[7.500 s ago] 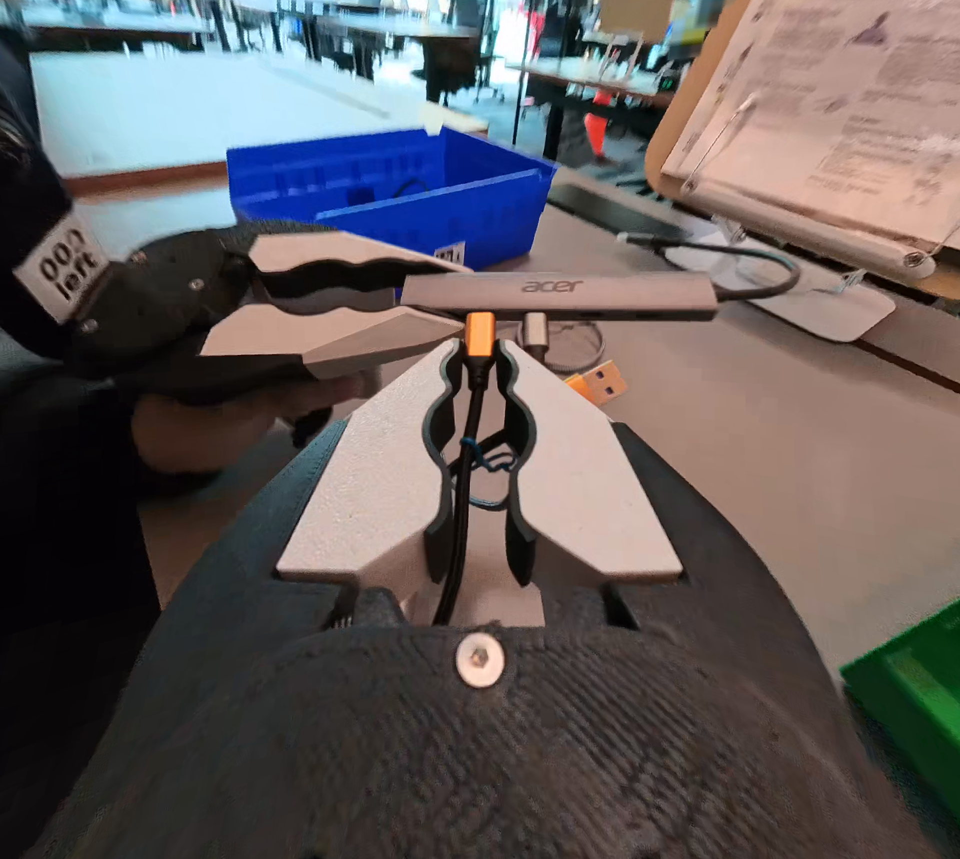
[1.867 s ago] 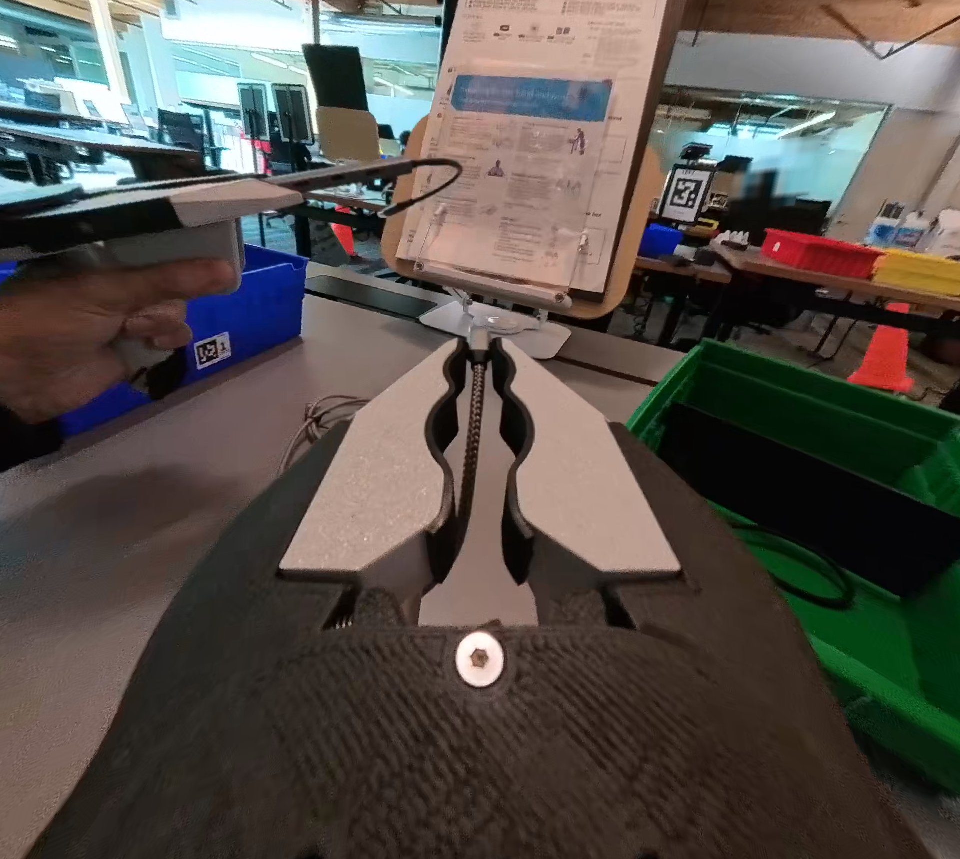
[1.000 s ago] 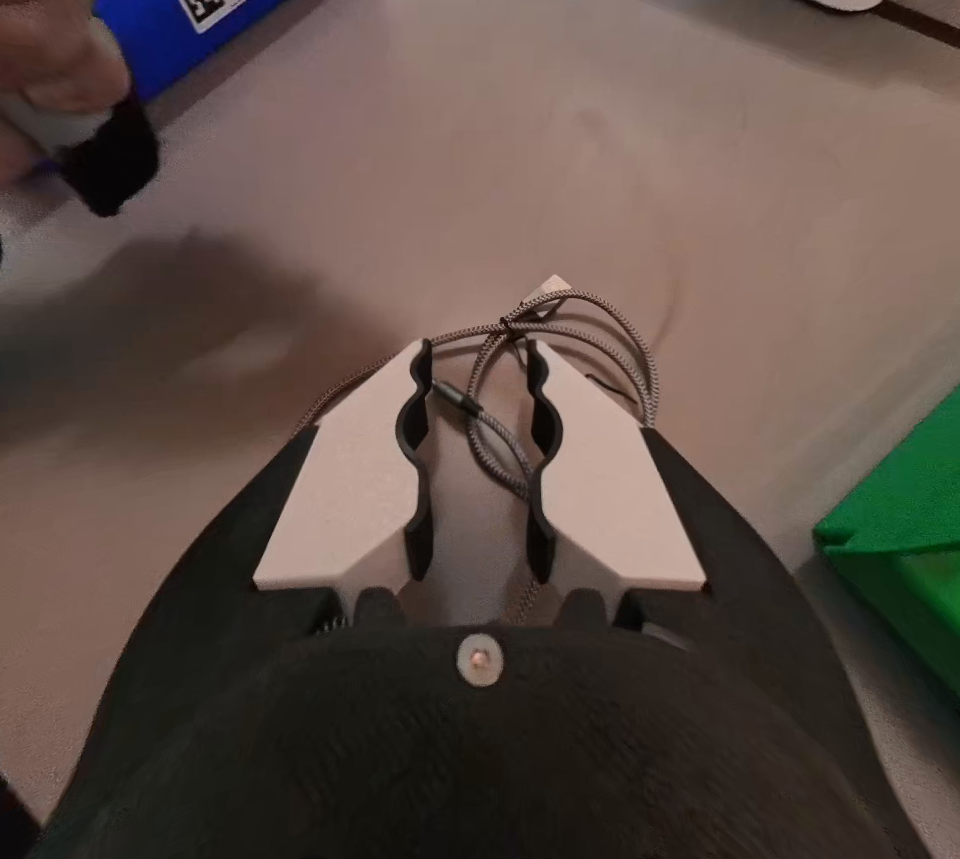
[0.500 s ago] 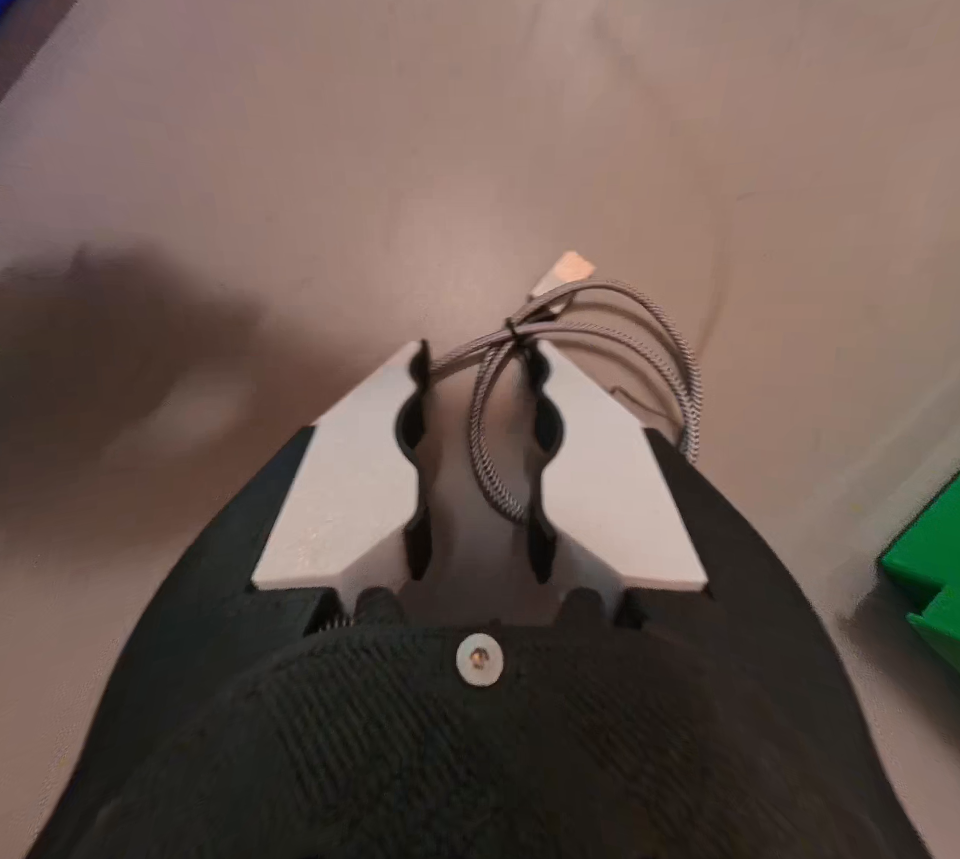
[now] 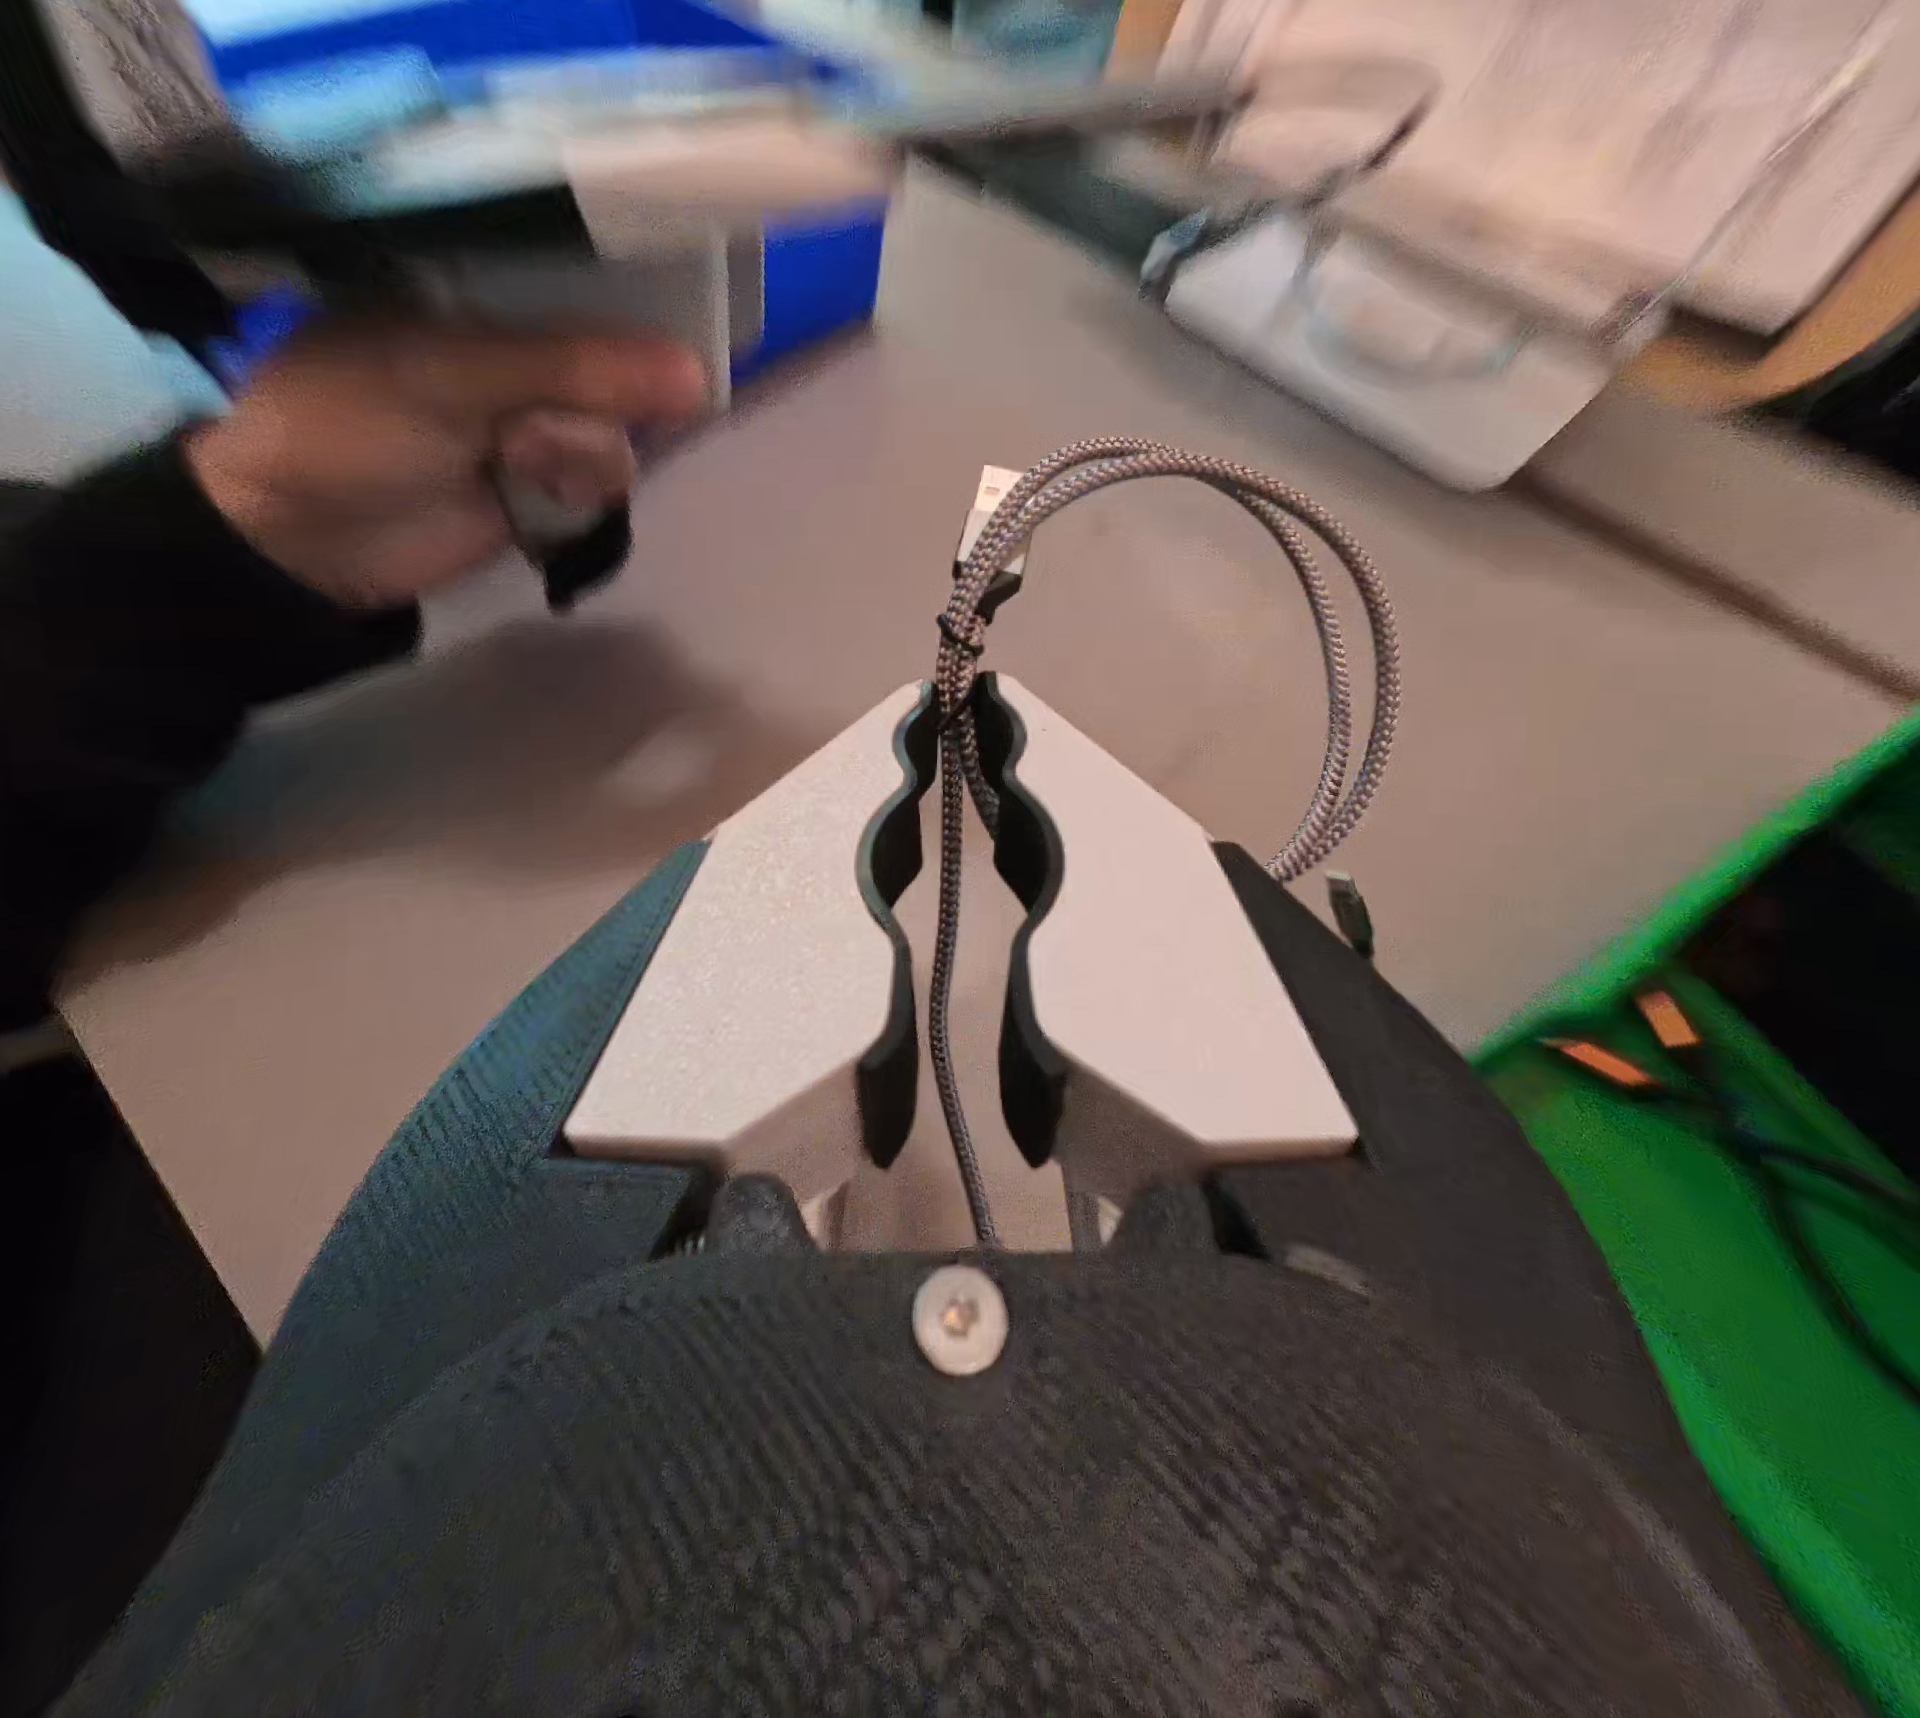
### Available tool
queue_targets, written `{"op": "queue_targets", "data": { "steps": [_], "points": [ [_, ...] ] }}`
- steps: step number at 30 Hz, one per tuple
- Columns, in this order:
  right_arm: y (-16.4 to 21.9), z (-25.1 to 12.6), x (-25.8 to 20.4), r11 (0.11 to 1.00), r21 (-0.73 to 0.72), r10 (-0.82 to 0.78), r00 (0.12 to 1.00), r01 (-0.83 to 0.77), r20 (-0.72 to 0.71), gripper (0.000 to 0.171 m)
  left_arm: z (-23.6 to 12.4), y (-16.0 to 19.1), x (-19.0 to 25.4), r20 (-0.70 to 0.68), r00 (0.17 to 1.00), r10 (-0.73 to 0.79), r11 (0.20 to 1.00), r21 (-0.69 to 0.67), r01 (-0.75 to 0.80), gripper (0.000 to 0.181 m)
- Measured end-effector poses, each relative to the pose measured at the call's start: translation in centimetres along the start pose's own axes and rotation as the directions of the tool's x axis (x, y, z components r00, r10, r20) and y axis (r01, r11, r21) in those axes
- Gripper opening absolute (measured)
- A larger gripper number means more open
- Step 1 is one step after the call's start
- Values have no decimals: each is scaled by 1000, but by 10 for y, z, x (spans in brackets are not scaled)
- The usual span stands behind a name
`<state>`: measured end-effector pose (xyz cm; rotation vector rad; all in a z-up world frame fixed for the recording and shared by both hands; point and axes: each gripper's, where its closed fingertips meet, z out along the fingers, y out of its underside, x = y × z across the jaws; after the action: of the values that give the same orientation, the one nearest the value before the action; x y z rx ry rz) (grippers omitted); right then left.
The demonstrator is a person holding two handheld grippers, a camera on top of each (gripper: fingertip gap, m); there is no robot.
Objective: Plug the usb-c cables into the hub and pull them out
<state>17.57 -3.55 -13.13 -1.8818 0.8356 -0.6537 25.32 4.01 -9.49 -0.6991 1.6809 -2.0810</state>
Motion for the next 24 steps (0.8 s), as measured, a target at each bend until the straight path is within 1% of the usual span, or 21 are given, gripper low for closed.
{"op": "queue_targets", "data": {
  "steps": [1, 4, 8, 11, 14, 18, 21, 24],
  "points": [
    [-22, -22, 9, 997, 77, -9, 999, 11, -37, 6, 0, 0, -1, -2, 1000, -12, 1000, 3, 12, 21],
    [-71, -83, 45, 972, 217, -56, 984, 92, -168, 6, 0, -1, 1, -16, 999, -29, 1000, 8, 29, 21],
    [-101, -130, 102, 967, 211, -71, 951, 139, -301, 6, 1, -1, 6, -35, 999, -17, 1000, 5, 17, 21],
    [-128, -159, 121, 954, 234, -85, 920, 186, -383, 6, 1, -1, 5, -38, 999, -23, 1000, 5, 23, 21],
    [-158, -181, 120, 930, 301, -79, 916, 209, -393, 6, 2, 0, 5, -40, 999, -27, 1000, 2, 27, 21],
    [-195, -201, 105, 887, 421, -58, 950, 190, -307, 6, 3, 3, 8, -52, 998, -21, 1000, -9, 20, 21],
    [-212, -213, 105, 873, 454, -46, 955, 181, -293, 6, 4, 4, 10, -62, 998, -21, 1000, -14, 20, 21],
    [-224, -227, 113, 866, 471, -14, 950, 168, -313, 7, 4, 5, 11, -62, 998, -18, 1000, -17, 17, 21]
  ]
}}
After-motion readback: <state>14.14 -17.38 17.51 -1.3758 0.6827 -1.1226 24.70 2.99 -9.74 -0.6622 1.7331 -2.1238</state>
